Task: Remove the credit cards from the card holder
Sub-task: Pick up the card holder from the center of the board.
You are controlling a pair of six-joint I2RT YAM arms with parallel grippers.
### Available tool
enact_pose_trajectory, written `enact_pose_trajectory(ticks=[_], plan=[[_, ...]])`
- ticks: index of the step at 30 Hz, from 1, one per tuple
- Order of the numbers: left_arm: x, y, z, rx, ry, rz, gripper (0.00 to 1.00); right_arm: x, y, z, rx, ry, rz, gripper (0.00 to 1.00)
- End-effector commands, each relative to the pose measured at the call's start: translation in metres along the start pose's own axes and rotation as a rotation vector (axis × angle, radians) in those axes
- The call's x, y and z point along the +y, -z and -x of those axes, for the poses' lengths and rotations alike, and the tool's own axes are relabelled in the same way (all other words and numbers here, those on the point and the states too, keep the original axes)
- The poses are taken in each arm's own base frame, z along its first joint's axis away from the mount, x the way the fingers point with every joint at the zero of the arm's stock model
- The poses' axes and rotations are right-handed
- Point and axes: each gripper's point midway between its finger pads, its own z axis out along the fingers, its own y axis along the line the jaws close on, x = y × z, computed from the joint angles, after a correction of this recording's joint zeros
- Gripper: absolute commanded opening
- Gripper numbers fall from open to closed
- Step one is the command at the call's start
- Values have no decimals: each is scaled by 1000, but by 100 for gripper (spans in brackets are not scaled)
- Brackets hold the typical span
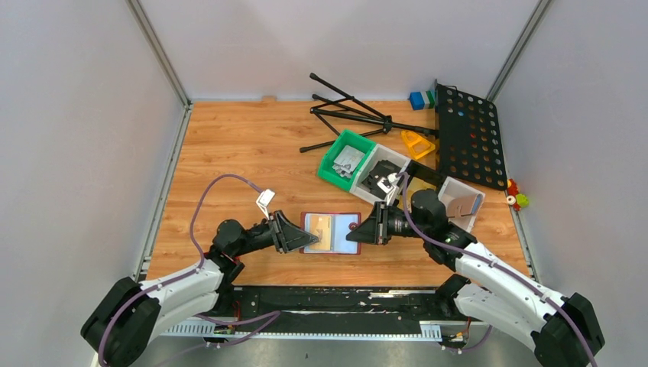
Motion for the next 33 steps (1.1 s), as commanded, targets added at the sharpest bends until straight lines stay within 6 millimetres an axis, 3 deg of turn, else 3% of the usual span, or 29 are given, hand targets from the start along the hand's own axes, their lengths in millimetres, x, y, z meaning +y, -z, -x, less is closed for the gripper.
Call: enact_pose_trajectory(ticks=[1, 8, 11, 13, 14, 15, 19, 24, 28, 33], plan=[[-21, 3, 6, -24, -65, -84, 36, 11, -1, 10, -25, 27, 52, 0], [-17, 4, 7, -30, -100, -58, 32, 11, -1, 8, -20, 33, 58, 0], [-16, 5, 7, -30, -112, -45, 17, 10, -1, 8, -19, 37, 52, 2], [-16, 5, 8, -34, -115, -43, 5, 2, 1, 8, -22, 39, 8, 17], [-16, 5, 8, -35, -118, -39, 1, -6, 3, 8, -23, 33, -47, 30], [-15, 5, 8, -33, -119, -31, 0, -13, 5, 8, -23, 34, -100, 36], [-7, 5, 10, -36, -120, 16, 0, -31, 21, 14, -28, 82, -278, 44], [1, 5, 13, -42, -131, 74, 0, -31, 41, 27, -74, 146, -390, 56], [1, 5, 14, -50, -129, 77, 0, -15, 53, 41, -137, 201, -397, 54], [-4, 4, 13, -41, -121, 49, 0, 16, 32, 37, -91, 207, -202, 35]])
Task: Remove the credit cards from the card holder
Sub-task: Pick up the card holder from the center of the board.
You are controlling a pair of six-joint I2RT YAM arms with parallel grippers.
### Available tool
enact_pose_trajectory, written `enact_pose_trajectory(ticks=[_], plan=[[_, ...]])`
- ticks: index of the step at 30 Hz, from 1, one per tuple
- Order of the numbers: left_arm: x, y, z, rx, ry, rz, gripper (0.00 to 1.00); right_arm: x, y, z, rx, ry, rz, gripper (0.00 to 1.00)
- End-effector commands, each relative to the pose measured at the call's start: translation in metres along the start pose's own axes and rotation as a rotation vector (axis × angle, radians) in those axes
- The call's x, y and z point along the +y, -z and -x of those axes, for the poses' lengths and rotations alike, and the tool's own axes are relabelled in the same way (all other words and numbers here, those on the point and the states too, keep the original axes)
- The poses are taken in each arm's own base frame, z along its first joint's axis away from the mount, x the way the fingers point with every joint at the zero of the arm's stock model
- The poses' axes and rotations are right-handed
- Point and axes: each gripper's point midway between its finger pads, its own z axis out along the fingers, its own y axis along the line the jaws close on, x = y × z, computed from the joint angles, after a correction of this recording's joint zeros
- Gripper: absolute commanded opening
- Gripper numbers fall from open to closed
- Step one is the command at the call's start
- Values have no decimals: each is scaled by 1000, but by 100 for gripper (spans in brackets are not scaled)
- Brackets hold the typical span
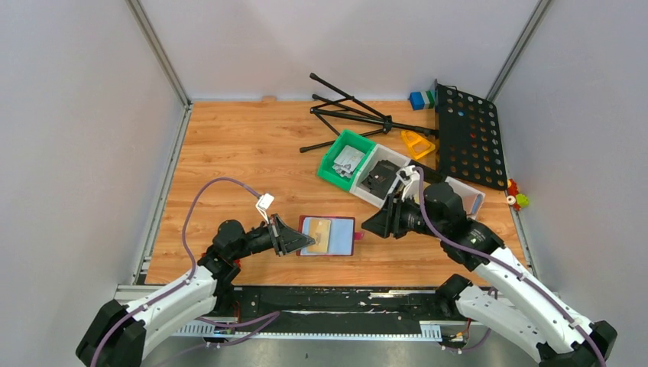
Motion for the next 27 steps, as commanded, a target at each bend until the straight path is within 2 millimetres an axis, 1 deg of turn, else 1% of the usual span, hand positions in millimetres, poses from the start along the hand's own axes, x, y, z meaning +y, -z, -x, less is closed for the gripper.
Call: enact_pose_trajectory(ticks=[1, 5, 9, 11, 14, 16, 17, 22, 27], plan=[[-27, -5, 19, -40, -62, -90, 0, 34, -7, 5, 15, 23, 164, 32], [-43, -3, 20, -43, -48, -176, 0, 44, -22, 1, 34, -17, 243, 26], [-59, 0, 22, -44, -31, -251, 0, 50, -32, 0, 42, -39, 299, 19], [-65, 1, 22, -41, -25, -277, 0, 56, -34, 0, 48, -33, 325, 18], [-69, 1, 22, -37, -16, -296, 0, 68, -35, -1, 51, -4, 368, 19], [-72, 2, 23, -39, -14, -307, 0, 73, -34, -2, 55, 7, 381, 20], [-74, 2, 23, -38, -12, -312, 0, 76, -33, 1, 40, 17, 395, 20], [-80, 3, 24, -35, -9, -334, 0, 78, -36, 1, 44, 18, 399, 21], [-88, 0, 19, -3, -10, -359, 0, 81, -40, 1, 46, 12, 413, 21]])
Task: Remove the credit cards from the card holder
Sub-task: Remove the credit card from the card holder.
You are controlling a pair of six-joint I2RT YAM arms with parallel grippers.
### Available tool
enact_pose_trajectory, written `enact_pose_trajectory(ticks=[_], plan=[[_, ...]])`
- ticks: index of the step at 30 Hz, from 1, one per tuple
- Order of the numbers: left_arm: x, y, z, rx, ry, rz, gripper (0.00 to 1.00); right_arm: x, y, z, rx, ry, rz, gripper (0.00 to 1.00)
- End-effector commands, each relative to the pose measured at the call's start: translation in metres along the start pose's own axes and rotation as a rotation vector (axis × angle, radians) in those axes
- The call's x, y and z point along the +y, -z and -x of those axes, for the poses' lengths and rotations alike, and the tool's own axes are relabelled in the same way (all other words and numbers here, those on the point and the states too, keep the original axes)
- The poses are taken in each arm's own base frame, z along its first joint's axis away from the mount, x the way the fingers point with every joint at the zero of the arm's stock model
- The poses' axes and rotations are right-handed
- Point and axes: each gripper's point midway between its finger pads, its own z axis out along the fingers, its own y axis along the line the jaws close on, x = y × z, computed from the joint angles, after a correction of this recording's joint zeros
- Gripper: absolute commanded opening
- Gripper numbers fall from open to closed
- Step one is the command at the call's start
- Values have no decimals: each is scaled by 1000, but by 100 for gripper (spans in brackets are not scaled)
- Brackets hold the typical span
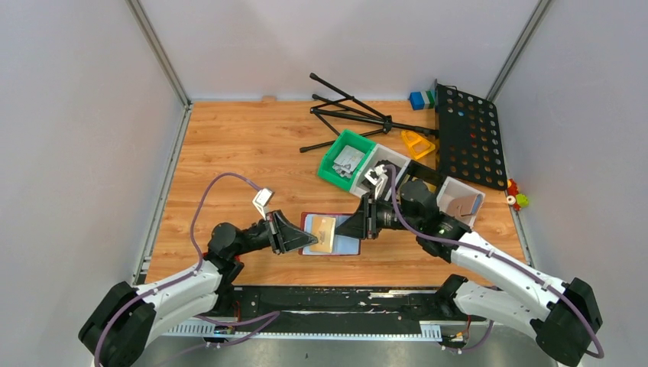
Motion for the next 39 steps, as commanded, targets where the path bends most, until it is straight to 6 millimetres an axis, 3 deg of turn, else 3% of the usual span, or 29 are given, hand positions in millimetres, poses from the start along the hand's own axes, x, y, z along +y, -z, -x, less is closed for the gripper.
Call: enact_pose_trajectory(ticks=[1, 6, 12, 17, 22, 30, 34, 39], plan=[[-29, -8, 3, 18, -50, -105, 0, 21, -5, 16, -42, 37, 80, 21], [-32, -10, 4, 20, -44, -123, 0, 29, -6, 17, -45, 43, 117, 20], [-39, -11, 3, 25, -44, -148, 0, 29, -8, 15, -30, 34, 124, 8], [-41, -11, 5, 15, -45, -158, 0, 35, -7, 15, -38, 23, 163, 4], [-38, -14, 5, 23, -37, -149, 0, 43, -7, 13, -27, 24, 216, 11], [-35, -15, 12, -22, -39, -133, 0, 44, -16, 1, 37, 10, 256, 11], [-34, -15, 12, -24, -39, -128, 0, 44, -16, 2, 31, 17, 252, 0], [-26, -10, 16, -80, -39, -92, 12, 31, -12, 3, 13, 12, 158, 0]])
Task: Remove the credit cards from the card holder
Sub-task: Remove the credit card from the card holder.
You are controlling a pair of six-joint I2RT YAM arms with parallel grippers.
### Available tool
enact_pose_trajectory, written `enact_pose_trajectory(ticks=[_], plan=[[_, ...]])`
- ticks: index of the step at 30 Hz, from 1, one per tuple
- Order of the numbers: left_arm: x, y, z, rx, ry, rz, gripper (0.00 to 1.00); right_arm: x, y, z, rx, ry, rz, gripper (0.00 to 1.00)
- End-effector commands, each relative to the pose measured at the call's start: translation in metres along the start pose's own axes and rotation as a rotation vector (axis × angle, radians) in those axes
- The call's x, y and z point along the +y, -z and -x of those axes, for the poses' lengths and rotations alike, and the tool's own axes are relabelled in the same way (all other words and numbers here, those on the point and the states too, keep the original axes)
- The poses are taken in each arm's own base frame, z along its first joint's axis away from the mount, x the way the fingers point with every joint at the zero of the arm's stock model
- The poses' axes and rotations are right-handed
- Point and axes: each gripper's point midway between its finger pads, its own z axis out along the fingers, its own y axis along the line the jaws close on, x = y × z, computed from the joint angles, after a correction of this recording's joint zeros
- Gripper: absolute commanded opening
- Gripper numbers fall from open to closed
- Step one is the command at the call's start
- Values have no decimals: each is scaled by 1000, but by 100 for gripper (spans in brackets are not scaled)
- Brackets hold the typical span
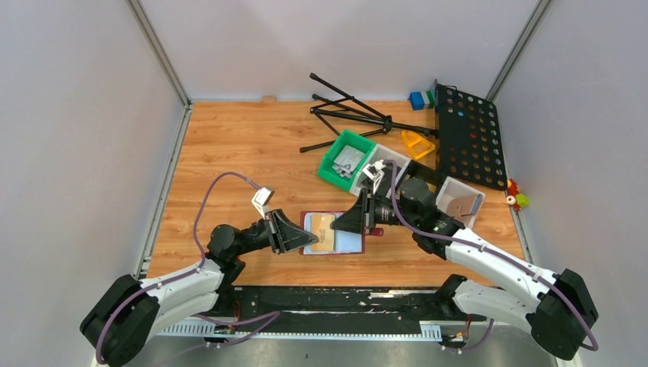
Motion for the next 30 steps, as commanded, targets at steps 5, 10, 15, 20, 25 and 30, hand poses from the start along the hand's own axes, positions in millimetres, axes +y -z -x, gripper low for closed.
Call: enact_pose_trajectory(ticks=[5, 10, 15, 20, 25, 30], plan=[[-5, -2, 19, -106, -76, 31, 20, 2, 10, -7, 12, 4, -10, 0], [0, 2, 23, -134, -100, 77, 20, -1, 19, -7, -11, -7, -20, 0], [0, 4, 24, -145, -105, 88, 15, -3, 22, -6, -22, -9, -29, 0], [-2, 3, 23, -136, -90, 76, 0, -1, 22, -6, -23, -11, -12, 0], [-12, 1, 25, -143, -78, 26, 0, 8, 16, -10, -4, -39, 85, 20], [-24, 1, 27, -162, -58, -33, 0, 12, 14, -11, -3, -57, 130, 27]])
